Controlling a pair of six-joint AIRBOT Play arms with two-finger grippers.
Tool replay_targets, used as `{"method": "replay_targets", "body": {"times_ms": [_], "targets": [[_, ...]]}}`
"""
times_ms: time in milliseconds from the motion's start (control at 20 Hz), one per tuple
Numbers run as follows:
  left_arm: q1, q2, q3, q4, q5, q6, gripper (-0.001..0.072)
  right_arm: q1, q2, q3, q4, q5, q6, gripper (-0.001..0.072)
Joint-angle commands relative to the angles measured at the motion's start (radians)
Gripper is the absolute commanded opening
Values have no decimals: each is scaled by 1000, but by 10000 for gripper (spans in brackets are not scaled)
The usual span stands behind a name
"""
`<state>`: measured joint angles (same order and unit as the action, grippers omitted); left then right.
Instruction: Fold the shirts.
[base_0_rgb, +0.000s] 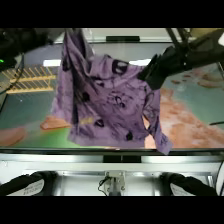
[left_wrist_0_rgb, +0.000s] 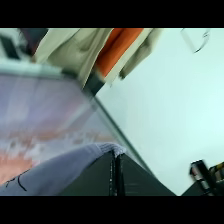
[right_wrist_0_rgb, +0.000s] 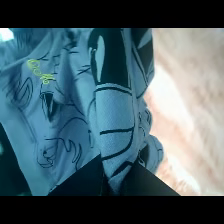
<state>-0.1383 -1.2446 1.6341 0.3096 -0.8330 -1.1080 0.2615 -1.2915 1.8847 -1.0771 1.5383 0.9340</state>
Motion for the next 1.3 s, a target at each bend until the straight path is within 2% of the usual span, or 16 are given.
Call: {"method": "replay_targets", "body": {"times_ms": [0,150,300,550,700,750,800,850,900,1100,1250], "targets": [[11,7,186,-3,18,-19,53,-5,72,1,11,-224,45,90],[89,7,260,32,21,-97,54,-12,169,1,32,-338,57,90],[109,5,269,35,58,-145,54,-12,228,1,91,-318,60,90],[-77,-13,269,35,50,-159,54,38,192,0,118,-320,82,89],[-146,-16,269,35,-8,-157,54,72,169,0,108,-421,78,89],[-140,-13,269,35,-44,-123,65,72,170,1,108,-457,78,89],[-124,-6,269,35,-76,-77,218,72,177,1,94,-482,78,89],[-100,4,269,35,-96,-67,539,72,185,1,67,-491,79,89],[-69,17,271,35,-107,-65,641,72,199,1,33,-491,85,89],[104,94,274,36,-122,16,640,72,260,1,-157,-493,186,89],[153,135,274,36,-164,71,621,72,276,1,-214,-531,244,89]]}}
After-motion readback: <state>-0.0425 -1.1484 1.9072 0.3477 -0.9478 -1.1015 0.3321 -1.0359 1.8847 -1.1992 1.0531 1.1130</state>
